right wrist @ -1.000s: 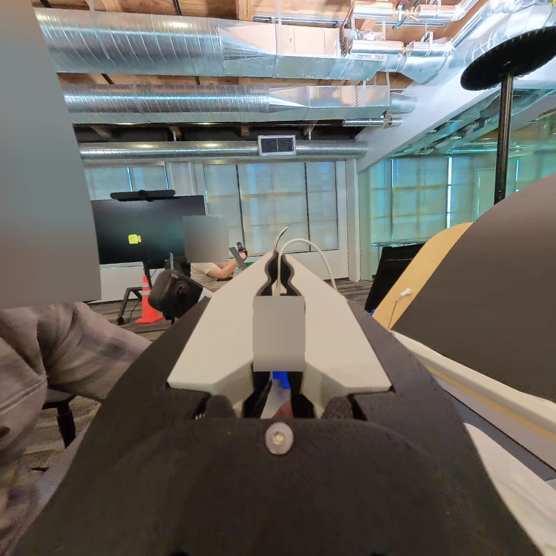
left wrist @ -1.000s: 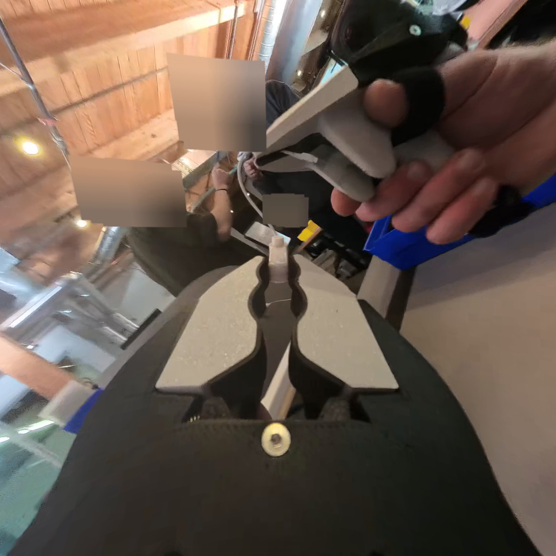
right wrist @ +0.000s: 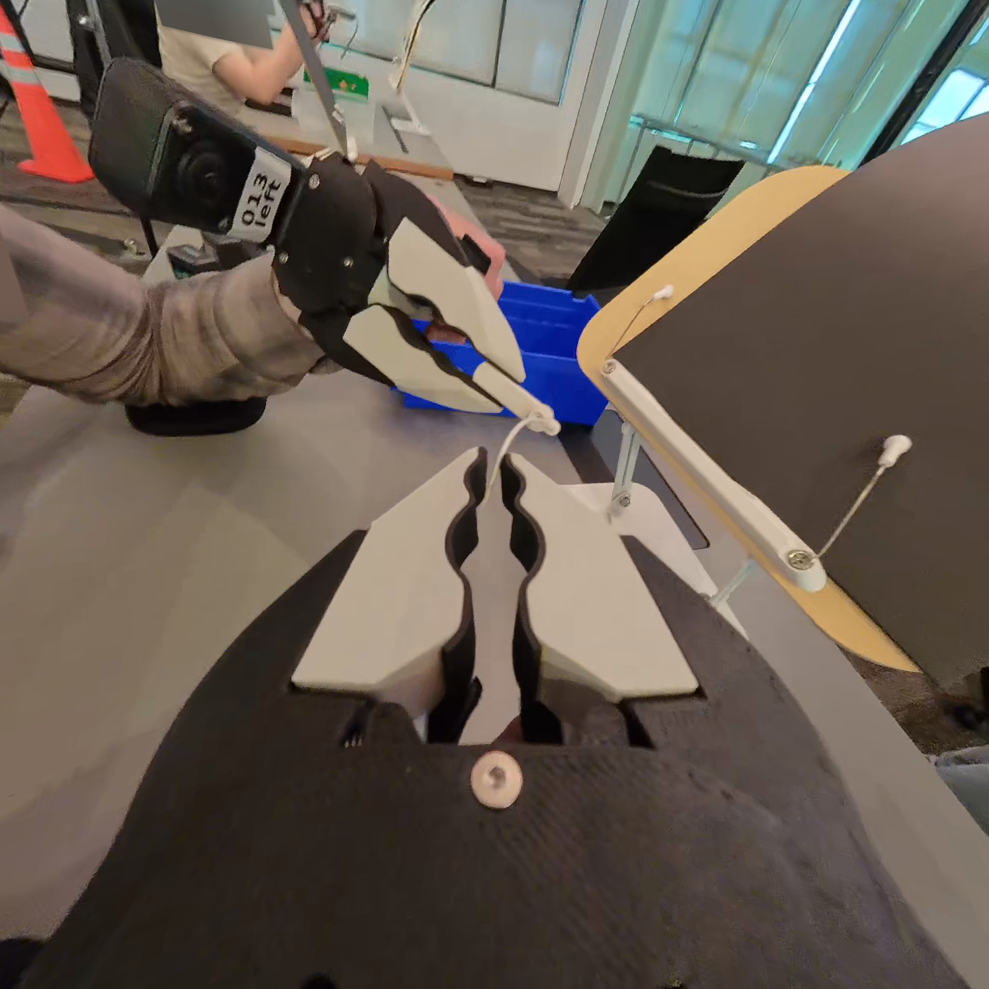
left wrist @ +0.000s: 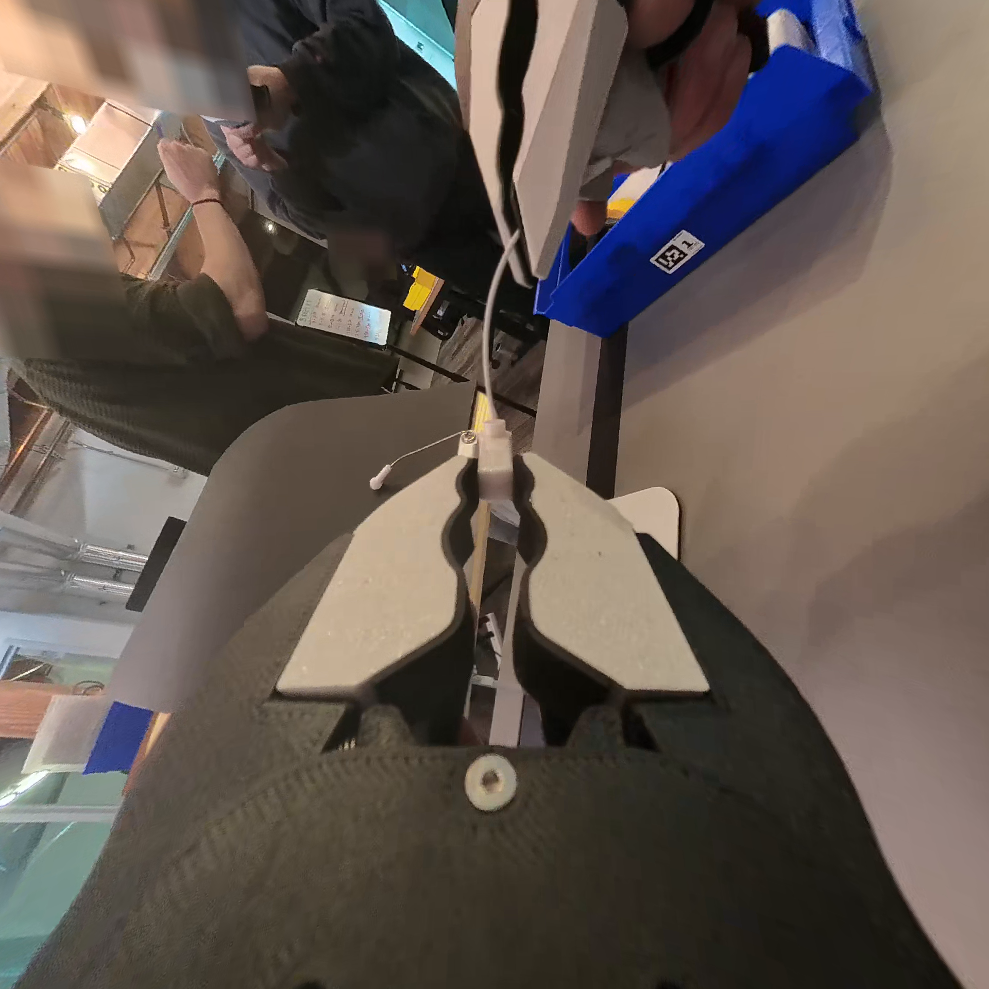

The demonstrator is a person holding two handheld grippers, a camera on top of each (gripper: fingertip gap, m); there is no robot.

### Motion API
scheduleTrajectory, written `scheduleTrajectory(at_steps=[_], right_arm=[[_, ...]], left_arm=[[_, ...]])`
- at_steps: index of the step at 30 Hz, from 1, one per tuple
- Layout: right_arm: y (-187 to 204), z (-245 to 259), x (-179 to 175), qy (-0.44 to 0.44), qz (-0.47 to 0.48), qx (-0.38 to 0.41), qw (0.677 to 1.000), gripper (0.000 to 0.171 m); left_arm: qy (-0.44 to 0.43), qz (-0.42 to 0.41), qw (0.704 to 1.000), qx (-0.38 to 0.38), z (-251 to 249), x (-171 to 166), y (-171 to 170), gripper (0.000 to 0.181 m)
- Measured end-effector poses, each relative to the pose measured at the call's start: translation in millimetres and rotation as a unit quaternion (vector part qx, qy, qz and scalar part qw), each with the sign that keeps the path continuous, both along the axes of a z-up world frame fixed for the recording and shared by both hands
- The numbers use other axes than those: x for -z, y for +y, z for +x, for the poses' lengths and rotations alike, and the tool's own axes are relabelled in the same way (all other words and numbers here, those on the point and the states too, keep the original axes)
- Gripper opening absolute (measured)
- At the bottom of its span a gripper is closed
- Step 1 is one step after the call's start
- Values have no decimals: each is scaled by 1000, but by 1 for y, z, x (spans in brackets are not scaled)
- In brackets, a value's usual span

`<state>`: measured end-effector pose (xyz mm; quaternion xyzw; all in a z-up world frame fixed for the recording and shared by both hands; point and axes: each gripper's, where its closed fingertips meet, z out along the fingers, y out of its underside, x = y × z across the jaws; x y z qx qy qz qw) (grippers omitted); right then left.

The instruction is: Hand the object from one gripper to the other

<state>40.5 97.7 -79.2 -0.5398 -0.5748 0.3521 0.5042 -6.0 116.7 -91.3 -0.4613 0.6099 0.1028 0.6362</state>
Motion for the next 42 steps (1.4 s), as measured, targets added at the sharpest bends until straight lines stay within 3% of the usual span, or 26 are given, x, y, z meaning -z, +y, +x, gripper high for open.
scheduleTrajectory(at_steps=[3, 9, 13, 18, 22, 27, 32, 37, 42], right_arm=[[-4, 0, 5, -16, -3, -8, 1000, 1], [-3, 8, 22, -83, 11, 6, 996, 22], [-3, 17, 26, -122, 19, 23, 992, 23], [3, 28, 49, -203, 28, 49, 977, 18], [12, 31, 61, -253, 57, 82, 962, 5], [14, 28, 72, -284, 68, 85, 953, 0], [8, 19, 69, -249, 47, 52, 966, 0], [-7, -3, 36, -110, 0, -15, 994, 0], [-14, -20, 20, -21, -32, -55, 998, 0]], left_arm=[[21, 10, 1000, -1, 0, 2, -2, 12], [80, 34, 996, -4, 0, 14, -5, 12], [99, 57, 993, -5, 1, 15, -5, 12], [126, 89, 988, -16, 3, 17, -5, 12], [144, 100, 984, -24, 3, 22, -3, 12], [141, 98, 985, -19, 5, 22, -5, 12], [139, 96, 985, -22, 4, 21, -4, 12], [94, 56, 994, -9, 6, 19, -3, 12], [41, 19, 999, 8, 11, 14, -5, 12]])
